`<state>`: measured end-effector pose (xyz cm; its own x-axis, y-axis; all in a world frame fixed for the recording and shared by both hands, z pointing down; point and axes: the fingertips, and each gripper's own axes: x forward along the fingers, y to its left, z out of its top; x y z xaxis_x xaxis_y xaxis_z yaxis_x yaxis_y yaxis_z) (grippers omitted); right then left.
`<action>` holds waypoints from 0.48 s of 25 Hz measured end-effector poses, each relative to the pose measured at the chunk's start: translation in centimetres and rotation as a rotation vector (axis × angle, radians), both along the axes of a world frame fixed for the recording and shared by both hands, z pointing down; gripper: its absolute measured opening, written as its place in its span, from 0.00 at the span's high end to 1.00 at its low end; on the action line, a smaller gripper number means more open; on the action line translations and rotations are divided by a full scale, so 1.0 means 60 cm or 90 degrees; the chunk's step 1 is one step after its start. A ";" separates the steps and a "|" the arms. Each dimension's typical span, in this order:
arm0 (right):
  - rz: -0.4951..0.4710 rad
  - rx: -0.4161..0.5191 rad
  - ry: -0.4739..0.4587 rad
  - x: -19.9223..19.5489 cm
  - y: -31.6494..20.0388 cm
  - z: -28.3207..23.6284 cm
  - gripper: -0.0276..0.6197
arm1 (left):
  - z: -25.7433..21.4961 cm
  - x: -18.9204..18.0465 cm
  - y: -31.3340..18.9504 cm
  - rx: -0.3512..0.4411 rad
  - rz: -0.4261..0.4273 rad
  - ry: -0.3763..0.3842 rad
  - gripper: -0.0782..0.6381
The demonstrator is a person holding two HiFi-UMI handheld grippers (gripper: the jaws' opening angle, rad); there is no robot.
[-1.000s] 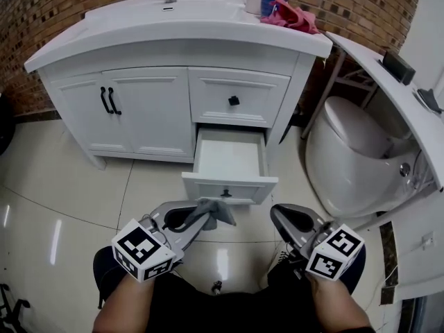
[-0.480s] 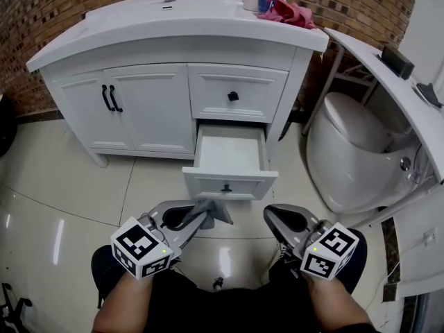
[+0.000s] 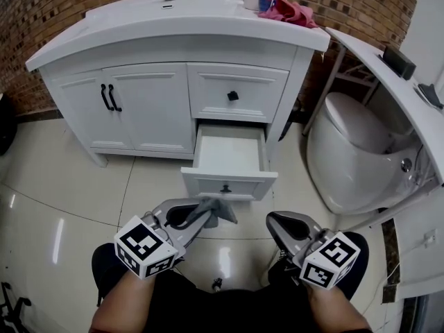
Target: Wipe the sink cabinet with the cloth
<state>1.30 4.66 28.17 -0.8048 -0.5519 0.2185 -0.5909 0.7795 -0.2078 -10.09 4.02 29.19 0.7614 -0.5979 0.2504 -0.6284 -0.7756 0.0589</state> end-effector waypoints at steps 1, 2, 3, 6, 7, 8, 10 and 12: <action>0.001 -0.002 -0.002 0.002 -0.001 0.000 0.95 | 0.000 0.002 -0.001 0.000 0.002 0.000 0.84; 0.002 -0.003 -0.002 0.004 -0.001 0.001 0.95 | 0.000 0.005 -0.002 0.000 0.004 -0.001 0.84; 0.003 -0.004 -0.002 0.006 0.000 0.001 0.95 | 0.000 0.008 -0.002 0.000 0.007 -0.001 0.84; 0.002 -0.005 0.004 0.008 0.000 0.007 0.95 | 0.003 0.014 -0.004 -0.004 0.011 -0.004 0.84; 0.001 -0.007 0.007 0.008 -0.001 0.010 0.95 | 0.004 0.014 -0.005 -0.006 0.011 -0.005 0.84; 0.002 -0.010 0.010 0.009 -0.002 0.014 0.95 | 0.005 0.013 -0.005 -0.007 0.010 -0.006 0.84; 0.003 -0.017 0.013 0.010 -0.005 0.020 0.95 | 0.004 0.012 -0.005 -0.007 0.009 -0.006 0.84; 0.004 -0.019 0.014 0.011 -0.007 0.022 0.95 | 0.001 0.011 -0.004 -0.004 0.008 -0.005 0.84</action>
